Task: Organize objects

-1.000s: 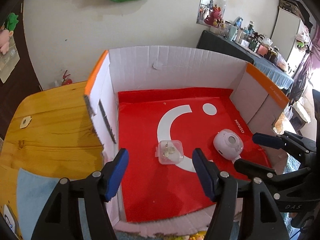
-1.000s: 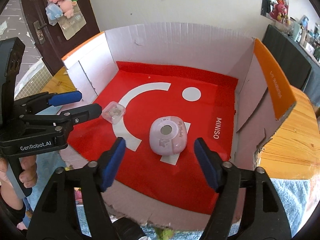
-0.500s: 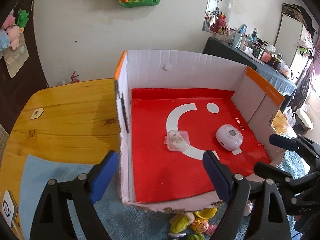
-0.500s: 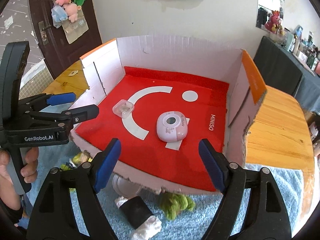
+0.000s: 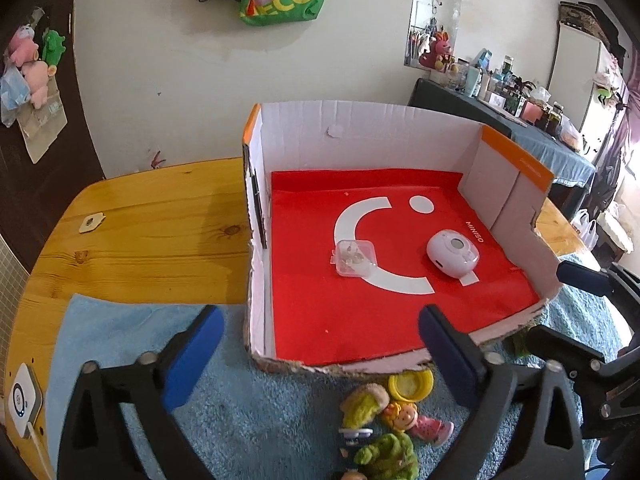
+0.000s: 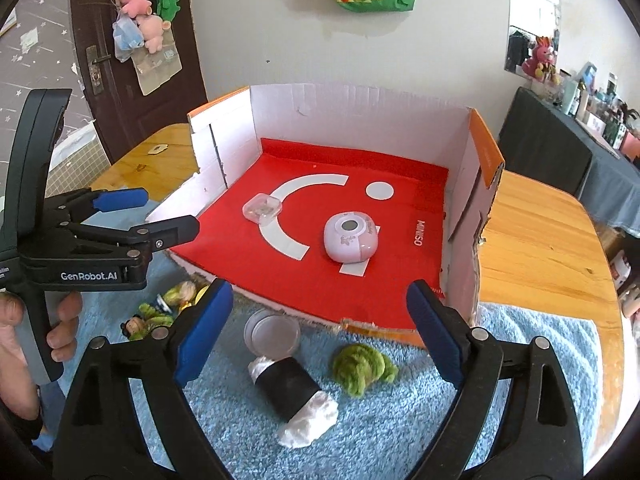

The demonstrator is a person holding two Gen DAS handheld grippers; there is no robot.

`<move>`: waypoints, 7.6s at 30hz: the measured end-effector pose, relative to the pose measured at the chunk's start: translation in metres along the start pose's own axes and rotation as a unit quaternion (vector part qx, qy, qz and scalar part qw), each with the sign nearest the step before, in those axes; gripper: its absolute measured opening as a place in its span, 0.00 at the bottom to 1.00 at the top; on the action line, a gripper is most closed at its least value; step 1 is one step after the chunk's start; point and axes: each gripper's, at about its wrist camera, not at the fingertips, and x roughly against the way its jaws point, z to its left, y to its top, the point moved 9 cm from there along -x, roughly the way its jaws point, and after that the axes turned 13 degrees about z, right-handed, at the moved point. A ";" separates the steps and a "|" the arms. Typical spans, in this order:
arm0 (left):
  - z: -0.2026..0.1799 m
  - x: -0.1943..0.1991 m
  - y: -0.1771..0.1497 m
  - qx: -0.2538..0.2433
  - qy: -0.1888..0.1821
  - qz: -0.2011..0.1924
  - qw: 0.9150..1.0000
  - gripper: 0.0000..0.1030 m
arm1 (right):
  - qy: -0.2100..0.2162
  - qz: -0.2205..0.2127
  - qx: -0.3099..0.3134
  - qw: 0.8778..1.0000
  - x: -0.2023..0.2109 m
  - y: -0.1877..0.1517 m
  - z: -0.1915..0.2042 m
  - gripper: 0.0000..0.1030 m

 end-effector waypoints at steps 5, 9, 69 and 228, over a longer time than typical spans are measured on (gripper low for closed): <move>0.000 0.004 -0.008 0.000 0.000 -0.001 1.000 1.00 | 0.004 -0.001 -0.007 1.000 0.002 -0.010 -0.001 0.89; 0.002 0.009 -0.013 0.004 0.005 -0.006 1.000 1.00 | 0.008 -0.001 -0.012 1.000 0.004 -0.017 0.000 0.89; -0.059 0.011 -0.095 -0.038 -0.132 0.055 0.989 0.45 | 0.036 0.054 -0.041 0.997 -0.027 -0.074 -0.002 0.89; -0.036 -0.013 0.012 -0.048 -0.108 0.064 0.991 0.29 | 0.069 0.081 0.021 0.994 -0.043 0.026 -0.003 0.48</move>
